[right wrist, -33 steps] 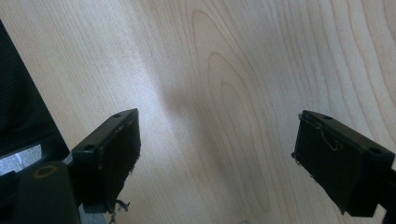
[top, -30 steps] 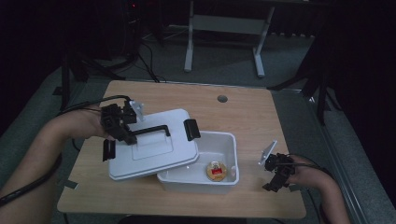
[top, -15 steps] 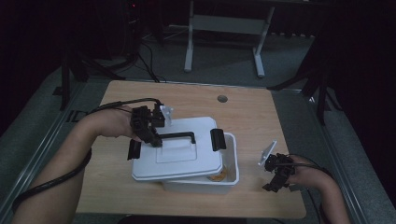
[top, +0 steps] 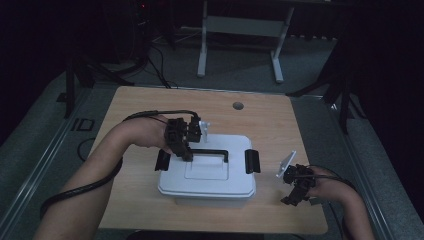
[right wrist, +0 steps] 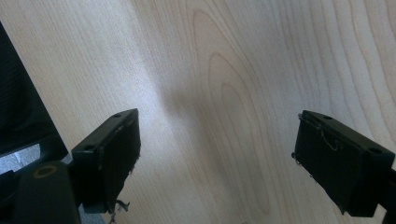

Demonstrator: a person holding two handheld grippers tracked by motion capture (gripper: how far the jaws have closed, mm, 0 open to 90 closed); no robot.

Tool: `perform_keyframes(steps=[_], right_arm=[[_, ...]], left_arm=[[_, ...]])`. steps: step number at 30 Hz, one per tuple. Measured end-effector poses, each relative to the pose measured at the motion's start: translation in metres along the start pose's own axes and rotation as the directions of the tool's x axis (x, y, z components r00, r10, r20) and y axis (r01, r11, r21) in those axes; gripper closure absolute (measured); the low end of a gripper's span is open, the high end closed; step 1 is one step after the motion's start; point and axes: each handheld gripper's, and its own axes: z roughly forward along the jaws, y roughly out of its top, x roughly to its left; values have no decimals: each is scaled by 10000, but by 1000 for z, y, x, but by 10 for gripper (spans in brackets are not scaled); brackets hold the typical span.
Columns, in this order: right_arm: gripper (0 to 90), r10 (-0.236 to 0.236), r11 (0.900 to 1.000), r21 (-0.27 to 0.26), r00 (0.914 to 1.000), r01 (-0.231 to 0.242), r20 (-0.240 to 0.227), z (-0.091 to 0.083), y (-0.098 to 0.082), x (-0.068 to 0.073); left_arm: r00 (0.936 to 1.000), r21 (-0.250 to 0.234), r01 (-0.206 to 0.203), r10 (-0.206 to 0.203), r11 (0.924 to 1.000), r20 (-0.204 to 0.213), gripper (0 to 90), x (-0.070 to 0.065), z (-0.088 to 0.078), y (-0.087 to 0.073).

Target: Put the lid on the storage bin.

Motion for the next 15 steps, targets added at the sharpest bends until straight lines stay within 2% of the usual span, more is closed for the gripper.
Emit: perform_keyframes(steps=[5, 6, 8, 14, 15], right_arm=[[141, -11, 10000, 40, 10000, 11, 14, 1, -1, 0], [141, -7, 10000, 29, 10000, 7, 9, 0, -1, 0], [141, -11, 10000, 30, 10000, 11, 17, 0, -1, 0], [140, -28, 10000, -20, 10000, 28, 13, 0, -1, -1], [141, -24, 10000, -24, 10000, 24, 8, 0, -1, -1]], left_arm=[[10000, 125, 21, -21, 9999, 14, 839, 4, 6, 5], [10000, 330, 53, -53, 9994, 2, 839, 8, 11, 8], [9999, 401, 118, -119, 9991, 8, 839, 10, 14, 10], [9999, 391, 124, -119, 9992, -119, 839, 15, 21, 16], [9999, 410, 136, -136, 9991, -25, 838, 16, 23, 17]])
